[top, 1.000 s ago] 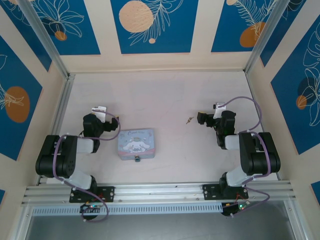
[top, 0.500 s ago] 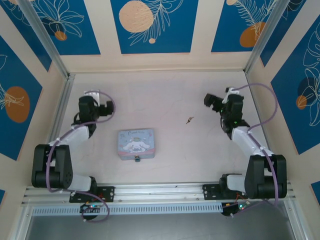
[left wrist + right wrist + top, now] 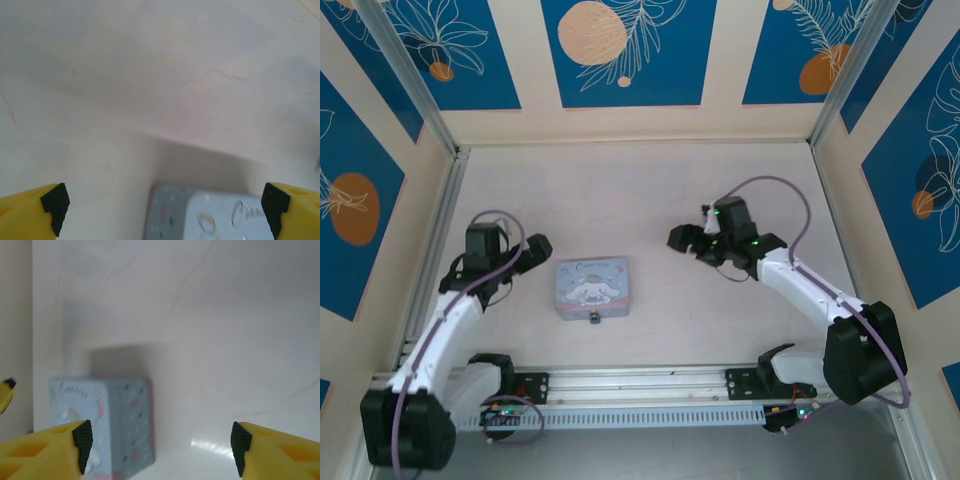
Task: Unlock a padlock with a key
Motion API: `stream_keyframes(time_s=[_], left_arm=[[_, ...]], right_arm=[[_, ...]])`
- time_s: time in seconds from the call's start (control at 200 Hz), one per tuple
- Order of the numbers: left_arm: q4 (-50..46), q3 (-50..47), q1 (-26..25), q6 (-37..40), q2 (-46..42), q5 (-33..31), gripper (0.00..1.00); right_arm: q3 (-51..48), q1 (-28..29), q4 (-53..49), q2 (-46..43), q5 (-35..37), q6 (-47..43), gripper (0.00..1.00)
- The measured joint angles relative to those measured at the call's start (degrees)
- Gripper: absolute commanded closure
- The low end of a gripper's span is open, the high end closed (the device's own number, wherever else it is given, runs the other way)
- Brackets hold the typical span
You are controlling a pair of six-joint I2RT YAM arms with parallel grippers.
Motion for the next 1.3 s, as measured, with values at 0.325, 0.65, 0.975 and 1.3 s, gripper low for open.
stream_keyframes(time_s=[0.325, 0.65, 0.975, 1.3], left_arm=[[-3.5, -6.3, -5.9, -6.7, -7.3, 3.6, 0.00], [3.0, -6.4, -16.1, -9.3, 3.3, 1.8, 0.00], [10.5, -4.0, -19.1, -11.1, 13.1, 0.2, 0.00], [17.9, 5.5, -22.0, -12.0, 28.5, -2.2, 0.00]], right_arm=[[-0.2, 16.2, 2.4, 9.5, 1.0, 9.0, 0.41], [3.6, 18.9, 4.9, 15.7, 1.2, 12.7, 0.56], [7.0, 16.7, 7.5, 19.7, 0.6, 14.6, 0.73], [11.4, 8.4, 7.0, 23.6, 0.9, 15.1, 0.74]])
